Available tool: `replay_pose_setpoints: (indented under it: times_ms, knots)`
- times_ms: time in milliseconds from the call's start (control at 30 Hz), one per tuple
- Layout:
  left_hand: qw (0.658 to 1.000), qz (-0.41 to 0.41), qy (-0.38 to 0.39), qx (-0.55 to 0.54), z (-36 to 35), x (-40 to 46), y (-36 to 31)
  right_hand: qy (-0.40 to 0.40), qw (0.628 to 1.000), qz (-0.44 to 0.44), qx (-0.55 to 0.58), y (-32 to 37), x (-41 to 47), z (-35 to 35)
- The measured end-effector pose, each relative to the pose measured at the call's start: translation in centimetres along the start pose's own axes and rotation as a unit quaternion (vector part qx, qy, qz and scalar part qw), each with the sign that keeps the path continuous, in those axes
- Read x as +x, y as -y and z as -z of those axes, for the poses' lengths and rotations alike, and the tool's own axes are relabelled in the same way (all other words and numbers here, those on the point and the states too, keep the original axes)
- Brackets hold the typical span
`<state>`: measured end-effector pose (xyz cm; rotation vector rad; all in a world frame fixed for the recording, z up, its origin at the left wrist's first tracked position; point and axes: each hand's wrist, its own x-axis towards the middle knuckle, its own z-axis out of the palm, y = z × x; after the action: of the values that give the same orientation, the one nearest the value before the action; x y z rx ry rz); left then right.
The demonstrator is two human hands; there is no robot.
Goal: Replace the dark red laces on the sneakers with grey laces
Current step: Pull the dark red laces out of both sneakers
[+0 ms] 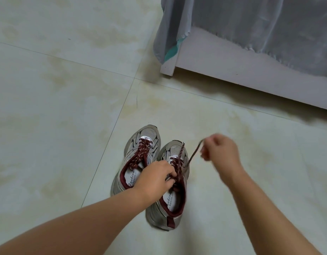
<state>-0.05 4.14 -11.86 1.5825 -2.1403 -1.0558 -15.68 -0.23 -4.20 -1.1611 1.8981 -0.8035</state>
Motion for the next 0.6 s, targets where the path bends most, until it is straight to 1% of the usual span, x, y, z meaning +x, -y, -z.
replay_pose_setpoints:
  times_ms: [33, 67, 100, 133, 167, 200, 233, 267, 300, 333, 367, 400, 433, 533, 600]
  knots:
    - [1.0, -0.001, 0.002, 0.007, 0.0, -0.1, 0.0, -0.006, 0.987, -0.041, 0.155, 1.1, 0.5, 1.1]
    - [1.0, 0.0, 0.002, 0.012, -0.1, -0.2, -0.1, 0.01, 0.96, -0.064, 0.271, 2.2, 0.7, 2.1]
    - [1.0, 0.0, 0.003, 0.019, -0.1, -0.2, -0.1, 0.04, 0.935, -0.077, 0.344, 2.9, 0.6, 2.6]
    - [1.0, -0.002, 0.006, 0.03, -0.1, -0.3, -0.2, 0.075, 0.918, -0.088, 0.379, 3.3, 0.3, 2.8]
    - [0.999, -0.007, 0.01, 0.049, -0.1, -0.3, -0.2, 0.114, 0.91, -0.099, 0.385, 3.4, -0.2, 2.5]
    - [0.997, -0.013, 0.014, 0.071, -0.1, -0.3, -0.3, 0.144, 0.918, -0.117, 0.351, 2.9, -0.7, 1.8]
    - [0.995, -0.019, 0.015, 0.093, -0.1, -0.3, -0.4, 0.161, 0.94, -0.129, 0.272, 1.9, -1.3, 0.9]
    - [0.994, -0.024, 0.011, 0.107, -0.1, -0.3, -0.6, 0.172, 0.968, -0.125, 0.136, 0.6, -1.8, -0.1]
    - [0.994, -0.024, 0.004, 0.11, -0.2, -0.3, -0.8, 0.181, 0.979, -0.094, -0.028, -1.0, -2.3, -0.9]
    - [0.995, -0.016, -0.005, 0.098, -0.3, -0.3, -1.0, 0.192, 0.966, -0.045, -0.166, -2.3, -2.7, -1.7]
    - [0.997, 0.002, -0.015, 0.07, -0.4, -0.3, -1.2, 0.202, 0.946, 0.007, -0.252, -3.3, -3.4, -2.4]
    - [0.999, 0.027, -0.028, 0.03, -0.4, -0.3, -1.3, 0.208, 0.93, 0.051, -0.298, -4.1, -4.0, -2.9]
    - [0.998, 0.055, -0.041, -0.013, -0.3, -0.3, -1.5, 0.209, 0.924, 0.079, -0.312, -4.7, -4.6, -3.3]
    - [0.979, 0.121, -0.041, -0.161, 0.2, 0.0, -2.0, 0.163, 0.927, 0.122, -0.315, -5.6, -4.9, -3.8]
    - [0.958, 0.131, -0.03, -0.252, 0.9, 0.2, -2.7, 0.136, 0.939, 0.119, -0.292, -5.9, -4.7, -3.9]
